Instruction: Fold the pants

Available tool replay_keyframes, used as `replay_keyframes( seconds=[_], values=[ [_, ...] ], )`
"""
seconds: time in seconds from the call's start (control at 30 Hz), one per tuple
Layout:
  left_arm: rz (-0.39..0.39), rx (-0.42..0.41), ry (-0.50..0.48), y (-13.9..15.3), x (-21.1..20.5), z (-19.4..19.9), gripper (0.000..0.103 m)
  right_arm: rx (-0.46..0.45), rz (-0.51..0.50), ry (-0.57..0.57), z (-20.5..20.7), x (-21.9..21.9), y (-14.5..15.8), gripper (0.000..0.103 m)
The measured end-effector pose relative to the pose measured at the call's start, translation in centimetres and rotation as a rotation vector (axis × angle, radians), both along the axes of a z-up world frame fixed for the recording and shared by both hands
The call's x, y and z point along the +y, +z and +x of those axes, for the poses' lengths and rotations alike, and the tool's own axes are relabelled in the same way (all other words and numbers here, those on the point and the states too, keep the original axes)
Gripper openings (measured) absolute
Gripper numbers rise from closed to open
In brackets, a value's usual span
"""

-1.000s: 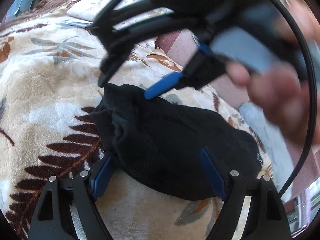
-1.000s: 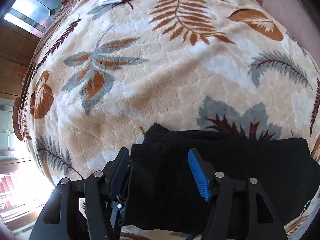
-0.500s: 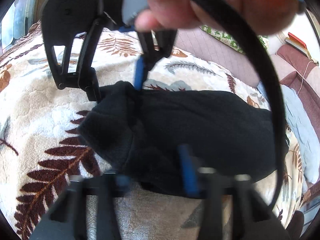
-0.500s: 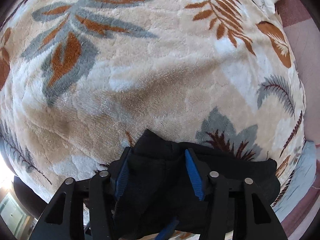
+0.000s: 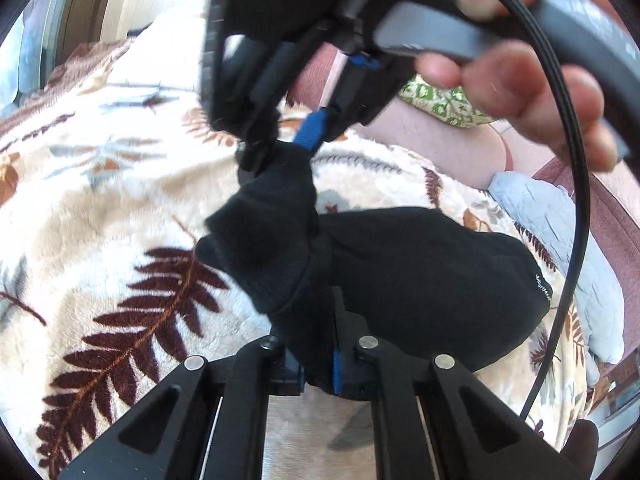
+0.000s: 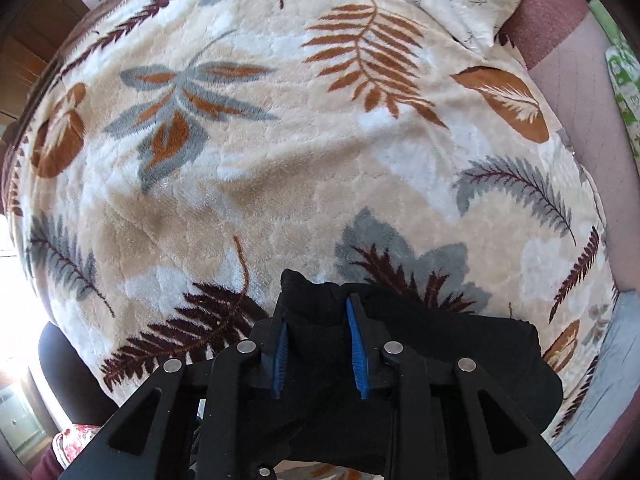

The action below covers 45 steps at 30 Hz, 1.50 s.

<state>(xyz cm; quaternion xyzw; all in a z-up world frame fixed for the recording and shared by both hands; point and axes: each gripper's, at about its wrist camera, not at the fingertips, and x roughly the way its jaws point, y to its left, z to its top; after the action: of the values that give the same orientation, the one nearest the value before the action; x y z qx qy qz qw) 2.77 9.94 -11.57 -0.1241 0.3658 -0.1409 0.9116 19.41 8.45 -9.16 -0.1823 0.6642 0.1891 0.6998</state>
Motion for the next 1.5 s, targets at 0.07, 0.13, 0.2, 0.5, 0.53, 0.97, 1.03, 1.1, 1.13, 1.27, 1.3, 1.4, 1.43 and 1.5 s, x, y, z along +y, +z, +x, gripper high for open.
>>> replay_keyframes(
  seconds=[0.07,0.13,0.2,0.5,0.53,0.97,1.03,1.1,1.13,1.27,1.3,1.4,1.43,1.5],
  values=[
    [0.021,-0.012,-0.008,0.8,-1.1,-0.1,0.008,-0.017,0.046,-0.023,-0.2,-2.0,1.0,0.028],
    [0.037,-0.017,-0.022,1.3,-2.0,-0.8,0.008,-0.029,0.087,-0.054,-0.3,-4.3,1.9,0.028],
    [0.030,-0.008,-0.045,1.8,-2.9,-1.0,0.008,-0.036,0.118,-0.084,-0.4,-5.6,2.7,0.028],
    [0.077,0.042,-0.189,1.9,-11.7,1.4,0.008,-0.051,0.237,-0.241,-1.5,-16.8,1.6,0.029],
    [0.077,0.047,-0.201,1.7,-12.5,1.6,0.009,-0.057,0.247,-0.243,-1.5,-18.0,1.1,0.030],
    [0.076,0.001,-0.351,4.6,-13.0,-7.1,0.064,-0.312,0.375,-0.590,-4.3,-30.7,-0.1,0.053],
    [0.084,0.010,-0.295,4.5,-11.7,-7.8,0.065,-0.377,0.370,-0.598,-5.8,-31.6,1.4,0.053],
    [0.071,0.044,-0.227,4.2,-8.9,-8.0,0.065,-0.433,0.392,-0.589,-7.5,-31.7,3.0,0.053],
    [0.062,0.063,-0.192,4.2,-7.7,-8.0,0.065,-0.448,0.424,-0.584,-8.3,-31.7,3.6,0.053],
    [0.043,0.131,-0.091,3.5,-5.0,-7.4,0.065,-0.395,0.611,-0.530,-10.8,-29.1,3.3,0.053],
    [0.027,0.144,-0.080,3.4,-4.6,-7.5,0.065,-0.372,0.644,-0.524,-11.1,-28.2,2.7,0.053],
    [0.021,0.146,-0.067,3.4,-3.9,-7.6,0.065,-0.311,0.702,-0.527,-11.8,-26.2,-0.1,0.053],
    [0.031,0.137,-0.067,3.6,-4.0,-7.9,0.065,-0.290,0.709,-0.549,-11.8,-26.0,-1.3,0.053],
    [0.047,0.125,-0.066,3.6,-3.9,-8.2,0.065,-0.278,0.699,-0.616,-12.1,-26.7,-3.0,0.053]
  ],
)
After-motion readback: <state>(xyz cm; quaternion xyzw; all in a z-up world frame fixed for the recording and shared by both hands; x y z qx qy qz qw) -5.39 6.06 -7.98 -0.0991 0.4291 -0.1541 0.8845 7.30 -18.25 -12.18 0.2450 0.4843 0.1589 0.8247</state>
